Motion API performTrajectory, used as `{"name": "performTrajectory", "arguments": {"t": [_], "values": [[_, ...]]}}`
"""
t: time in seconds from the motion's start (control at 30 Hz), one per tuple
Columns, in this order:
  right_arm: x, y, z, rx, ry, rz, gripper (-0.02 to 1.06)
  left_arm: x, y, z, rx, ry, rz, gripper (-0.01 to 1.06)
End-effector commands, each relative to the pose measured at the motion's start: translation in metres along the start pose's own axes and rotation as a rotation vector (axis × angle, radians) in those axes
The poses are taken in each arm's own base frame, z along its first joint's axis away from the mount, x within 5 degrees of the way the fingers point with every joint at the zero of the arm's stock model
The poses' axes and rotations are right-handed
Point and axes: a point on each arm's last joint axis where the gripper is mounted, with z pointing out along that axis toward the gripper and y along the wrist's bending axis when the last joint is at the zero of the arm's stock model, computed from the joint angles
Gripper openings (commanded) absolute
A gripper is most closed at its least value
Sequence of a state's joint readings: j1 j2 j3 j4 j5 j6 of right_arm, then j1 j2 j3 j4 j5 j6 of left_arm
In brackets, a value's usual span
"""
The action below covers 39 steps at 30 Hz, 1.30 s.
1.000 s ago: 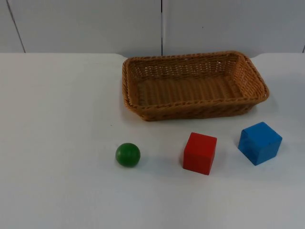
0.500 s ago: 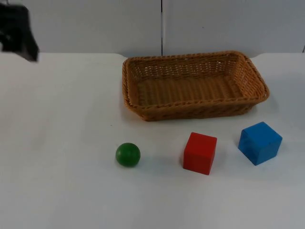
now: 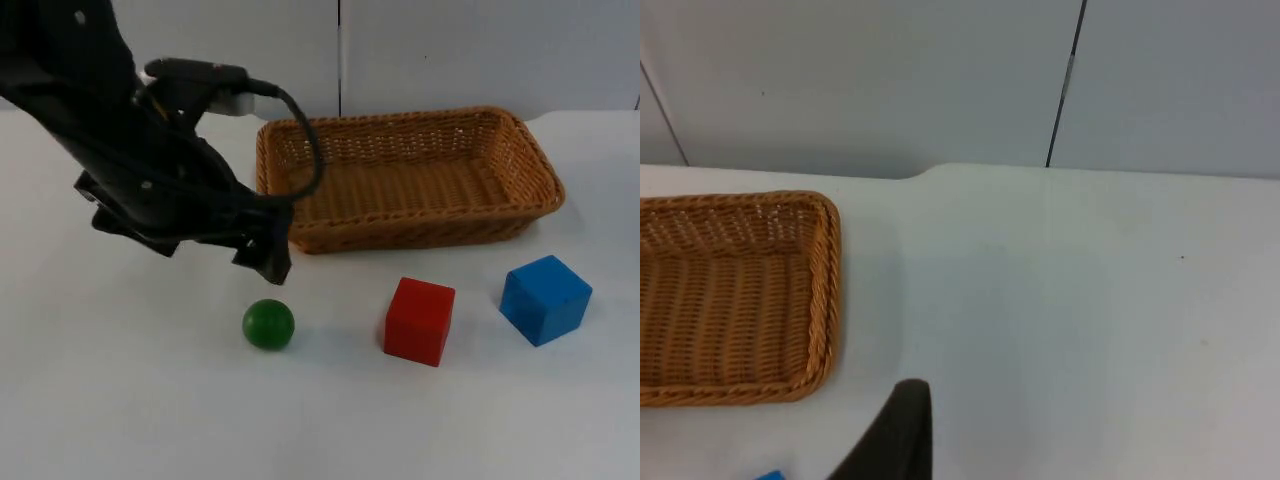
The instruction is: Place all geometric objects except the red cube into the basket.
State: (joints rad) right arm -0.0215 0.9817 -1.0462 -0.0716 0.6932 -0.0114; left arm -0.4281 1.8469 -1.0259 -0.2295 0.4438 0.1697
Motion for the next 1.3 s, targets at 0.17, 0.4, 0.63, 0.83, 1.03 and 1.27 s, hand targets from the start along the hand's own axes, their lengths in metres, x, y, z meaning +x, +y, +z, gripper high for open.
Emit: {"name": "performTrajectory", "arguments": {"t": [0.17,0.4,0.63,0.83,1.03,1.27], "values": [[-0.001,-0.001,-0.005,0.002,-0.007,-0.002,1.04,-0.002,-0.013,0.029,0.004,-0.038,-0.015,1.04],[-0.001,-0.001,-0.005,0.002,-0.007,-0.002,1.04,0.008,-0.01,0.056,-0.008,0.006,-0.06,1.04],[-0.001,-0.001,-0.005,0.005,-0.007,-0.006,1.04,0.008,-0.009,0.064,-0.013,-0.008,-0.073,0.93],[-0.001,-0.001,-0.005,0.006,-0.007,-0.007,1.04,0.009,-0.009,0.064,-0.01,0.0,-0.079,0.32],[-0.001,-0.001,-0.005,0.006,-0.008,-0.007,1.04,0.011,-0.009,0.064,-0.008,0.018,-0.079,0.0],[-0.001,-0.002,-0.005,0.012,-0.01,-0.014,1.04,-0.006,-0.013,0.042,0.0,-0.064,-0.065,0.0]]}}
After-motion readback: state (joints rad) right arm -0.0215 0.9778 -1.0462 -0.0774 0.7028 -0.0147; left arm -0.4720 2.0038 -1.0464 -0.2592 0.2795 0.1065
